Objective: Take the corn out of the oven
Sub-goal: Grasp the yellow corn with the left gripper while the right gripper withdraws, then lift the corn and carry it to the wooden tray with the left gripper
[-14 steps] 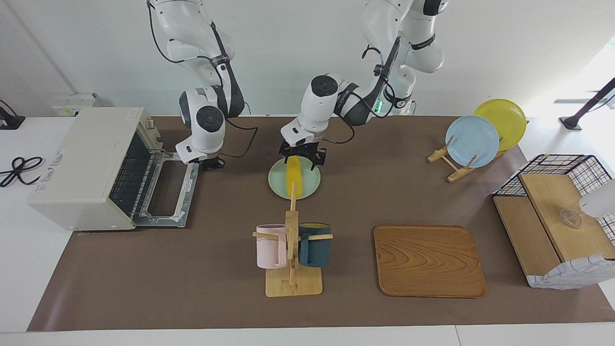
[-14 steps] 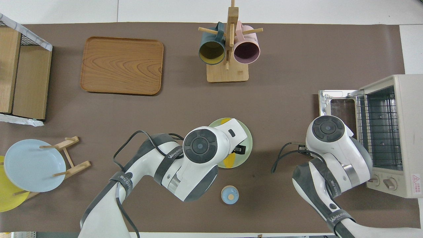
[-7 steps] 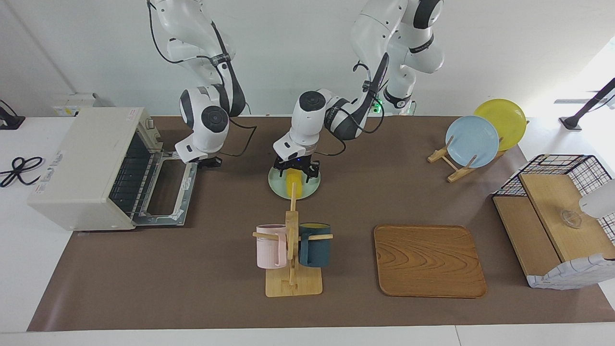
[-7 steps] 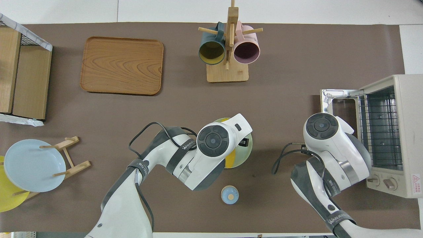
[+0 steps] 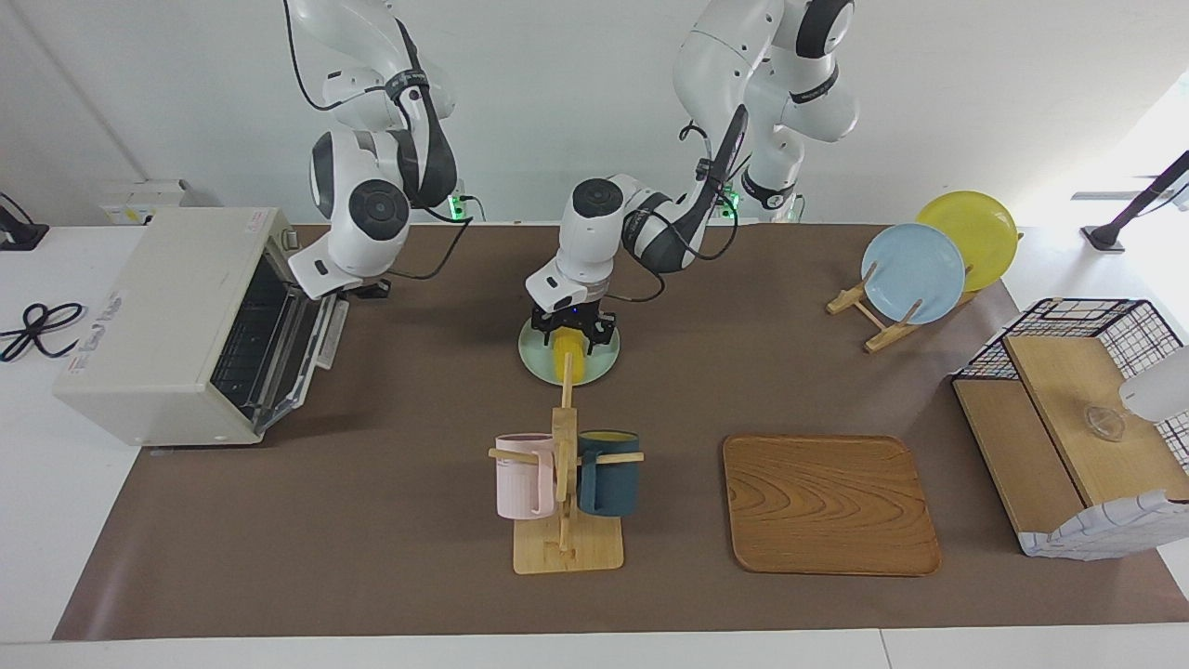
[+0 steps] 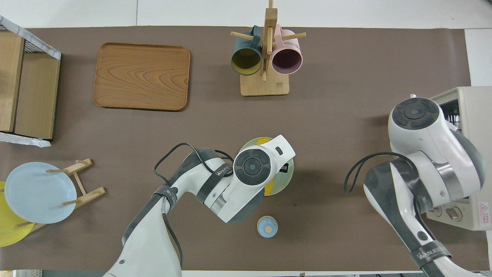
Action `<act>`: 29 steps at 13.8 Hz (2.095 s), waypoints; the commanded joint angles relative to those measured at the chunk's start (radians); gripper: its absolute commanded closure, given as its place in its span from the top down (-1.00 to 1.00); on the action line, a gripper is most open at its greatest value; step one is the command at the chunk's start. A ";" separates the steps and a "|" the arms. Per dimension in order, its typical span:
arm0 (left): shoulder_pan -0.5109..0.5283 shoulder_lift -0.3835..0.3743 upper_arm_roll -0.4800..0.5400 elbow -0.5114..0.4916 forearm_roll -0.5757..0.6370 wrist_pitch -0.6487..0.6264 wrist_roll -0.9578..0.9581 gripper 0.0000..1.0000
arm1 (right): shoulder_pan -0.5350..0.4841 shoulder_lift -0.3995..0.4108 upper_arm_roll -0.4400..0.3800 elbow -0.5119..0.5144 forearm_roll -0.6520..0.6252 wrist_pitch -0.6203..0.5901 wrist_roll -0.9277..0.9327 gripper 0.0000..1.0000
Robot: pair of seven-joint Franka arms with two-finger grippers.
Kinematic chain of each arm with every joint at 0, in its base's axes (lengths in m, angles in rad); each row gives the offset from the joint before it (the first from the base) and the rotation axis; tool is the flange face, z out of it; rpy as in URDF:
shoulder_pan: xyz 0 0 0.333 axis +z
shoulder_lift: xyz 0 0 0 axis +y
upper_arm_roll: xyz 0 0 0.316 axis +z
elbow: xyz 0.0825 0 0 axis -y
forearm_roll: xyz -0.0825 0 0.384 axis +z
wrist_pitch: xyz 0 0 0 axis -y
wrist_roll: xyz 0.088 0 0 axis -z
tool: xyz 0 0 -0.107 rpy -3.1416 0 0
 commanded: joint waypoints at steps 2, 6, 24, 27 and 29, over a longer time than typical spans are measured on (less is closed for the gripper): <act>-0.019 0.001 0.018 -0.001 0.025 0.008 -0.052 -0.72 | -0.111 -0.026 -0.003 0.019 -0.034 0.018 -0.179 -1.00; -0.004 -0.023 0.022 0.016 0.025 -0.041 -0.087 -1.00 | -0.139 -0.045 -0.004 0.025 -0.022 0.017 -0.231 -1.00; 0.700 0.314 0.016 0.651 0.014 -0.310 0.376 -1.00 | -0.158 -0.089 -0.043 0.300 0.349 -0.150 -0.425 1.00; 0.712 0.346 0.015 0.651 0.014 -0.245 0.389 -1.00 | -0.156 -0.072 -0.029 0.346 0.411 -0.166 -0.419 1.00; 0.711 0.371 0.016 0.651 0.014 -0.219 0.390 -1.00 | -0.155 -0.037 -0.026 0.413 0.416 -0.180 -0.417 1.00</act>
